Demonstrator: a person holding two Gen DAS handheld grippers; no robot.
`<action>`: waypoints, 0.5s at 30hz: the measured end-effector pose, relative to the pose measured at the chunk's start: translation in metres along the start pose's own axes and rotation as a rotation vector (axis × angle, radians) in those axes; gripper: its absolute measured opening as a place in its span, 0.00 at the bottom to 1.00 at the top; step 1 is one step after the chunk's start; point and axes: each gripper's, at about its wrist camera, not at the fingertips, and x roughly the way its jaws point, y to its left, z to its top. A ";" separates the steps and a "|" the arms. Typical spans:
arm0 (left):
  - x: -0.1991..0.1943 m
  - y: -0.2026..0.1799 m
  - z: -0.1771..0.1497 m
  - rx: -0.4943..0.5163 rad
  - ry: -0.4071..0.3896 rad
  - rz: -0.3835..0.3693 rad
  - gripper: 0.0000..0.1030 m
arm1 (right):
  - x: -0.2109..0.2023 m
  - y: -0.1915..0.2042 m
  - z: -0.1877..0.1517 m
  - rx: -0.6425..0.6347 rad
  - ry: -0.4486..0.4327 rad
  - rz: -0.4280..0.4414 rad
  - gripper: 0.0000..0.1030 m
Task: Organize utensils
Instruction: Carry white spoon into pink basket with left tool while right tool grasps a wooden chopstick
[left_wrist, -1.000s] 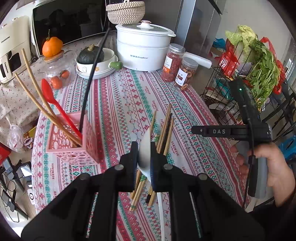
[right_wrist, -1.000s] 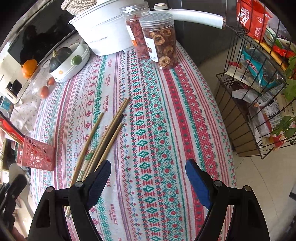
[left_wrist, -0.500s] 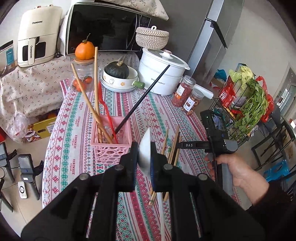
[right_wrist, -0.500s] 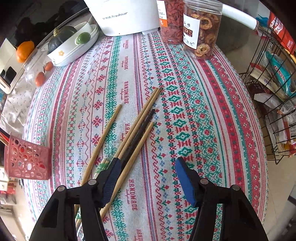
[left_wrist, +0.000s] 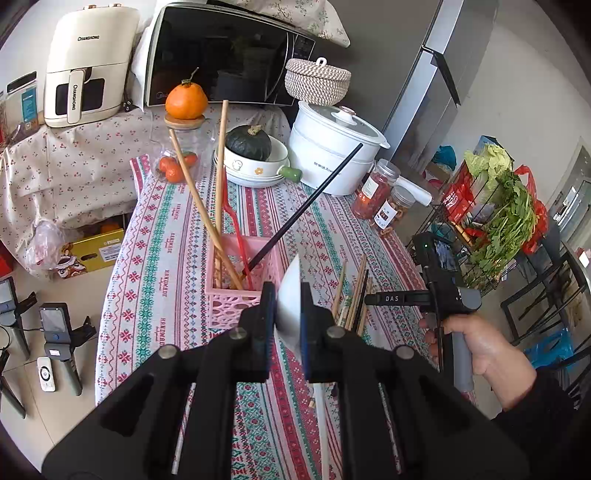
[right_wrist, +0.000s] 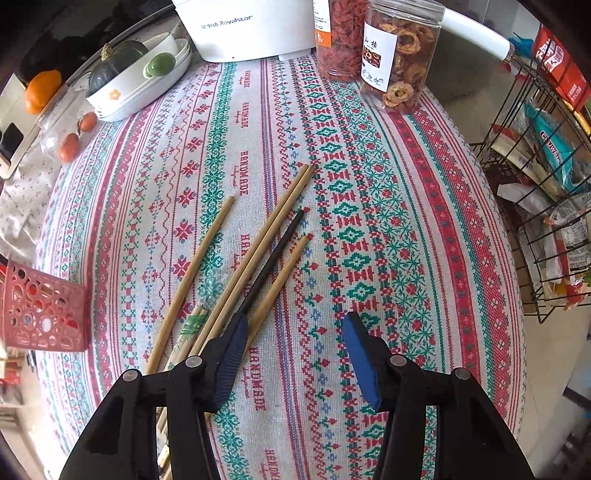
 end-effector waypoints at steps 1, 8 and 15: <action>0.000 0.000 0.000 0.003 0.002 0.001 0.12 | 0.000 0.001 0.000 -0.008 -0.003 -0.007 0.53; 0.006 -0.001 -0.002 0.012 -0.013 0.030 0.12 | 0.006 0.018 0.004 -0.059 -0.025 -0.102 0.49; 0.001 0.012 0.006 -0.024 -0.116 0.057 0.12 | 0.005 -0.010 0.009 0.015 -0.003 -0.054 0.06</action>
